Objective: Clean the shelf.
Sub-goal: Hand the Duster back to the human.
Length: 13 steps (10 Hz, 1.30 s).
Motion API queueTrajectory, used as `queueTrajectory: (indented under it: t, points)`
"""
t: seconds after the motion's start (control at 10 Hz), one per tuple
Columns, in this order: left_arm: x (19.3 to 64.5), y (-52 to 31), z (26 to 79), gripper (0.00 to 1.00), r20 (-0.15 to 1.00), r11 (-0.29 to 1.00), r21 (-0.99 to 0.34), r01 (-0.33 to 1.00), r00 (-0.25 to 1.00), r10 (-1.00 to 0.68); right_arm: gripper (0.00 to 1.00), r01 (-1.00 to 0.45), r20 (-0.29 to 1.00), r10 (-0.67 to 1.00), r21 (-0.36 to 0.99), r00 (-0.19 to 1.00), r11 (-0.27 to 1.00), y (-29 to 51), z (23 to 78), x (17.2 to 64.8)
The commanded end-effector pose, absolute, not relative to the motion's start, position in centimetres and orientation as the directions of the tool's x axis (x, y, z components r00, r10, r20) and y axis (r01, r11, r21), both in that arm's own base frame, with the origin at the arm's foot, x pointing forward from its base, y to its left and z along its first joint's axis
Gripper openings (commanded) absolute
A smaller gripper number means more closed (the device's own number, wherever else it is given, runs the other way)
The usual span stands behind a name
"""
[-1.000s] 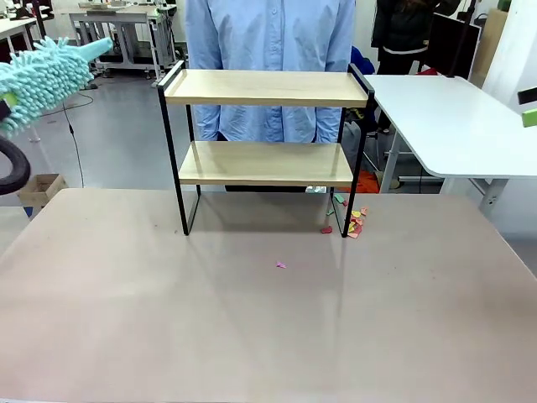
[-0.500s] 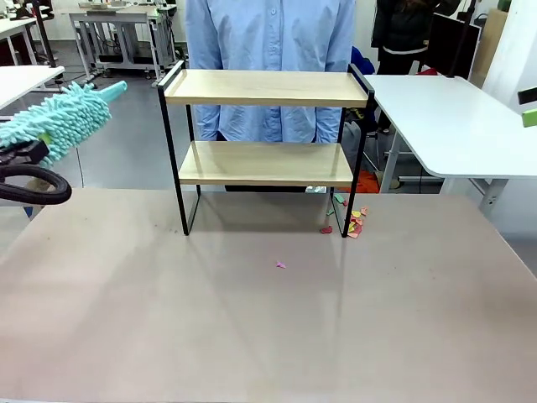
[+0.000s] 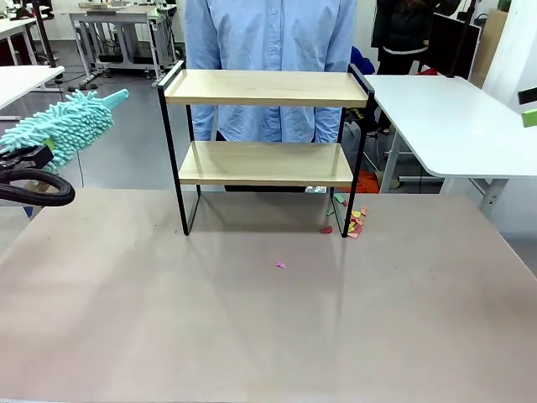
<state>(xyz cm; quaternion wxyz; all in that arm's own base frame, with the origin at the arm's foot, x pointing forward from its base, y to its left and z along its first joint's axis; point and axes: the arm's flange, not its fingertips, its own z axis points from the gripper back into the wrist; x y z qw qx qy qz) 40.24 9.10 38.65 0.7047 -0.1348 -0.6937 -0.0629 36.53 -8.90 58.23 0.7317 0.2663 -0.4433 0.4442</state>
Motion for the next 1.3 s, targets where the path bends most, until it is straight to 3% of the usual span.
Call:
queueTrajectory:
  t: [0.0, 1.0, 1.1, 1.2]
  points:
    - [40.11, 9.21, 39.12, 0.17, 0.996, 0.956, -0.089, 0.278, 0.018, 0.088, 1.0, -0.889, 0.885, 0.422, -0.019, 0.198, 0.457, -9.03, 58.4, 36.54]
    - [40.11, 9.21, 39.12, 0.17, 0.996, 0.956, -0.089, 0.278, 0.018, 0.088, 1.0, -0.889, 0.885, 0.422, -0.019, 0.198, 0.457, -9.03, 58.4, 36.54]
    - [40.2, 9.04, 38.7, 0.72, 0.995, 0.956, -0.1, 0.278, 0.031, 0.095, 1.0, -0.889, 0.885, 0.422, -0.019, 0.198, 0.457, -9.03, 58.4, 36.54]
    - [40.01, 9.01, 39.21, 0.74, 0.994, 0.959, -0.111, 0.263, 0.024, 0.108, 1.0, -0.889, 0.885, 0.422, -0.019, 0.198, 0.457, -9.03, 58.4, 36.54]
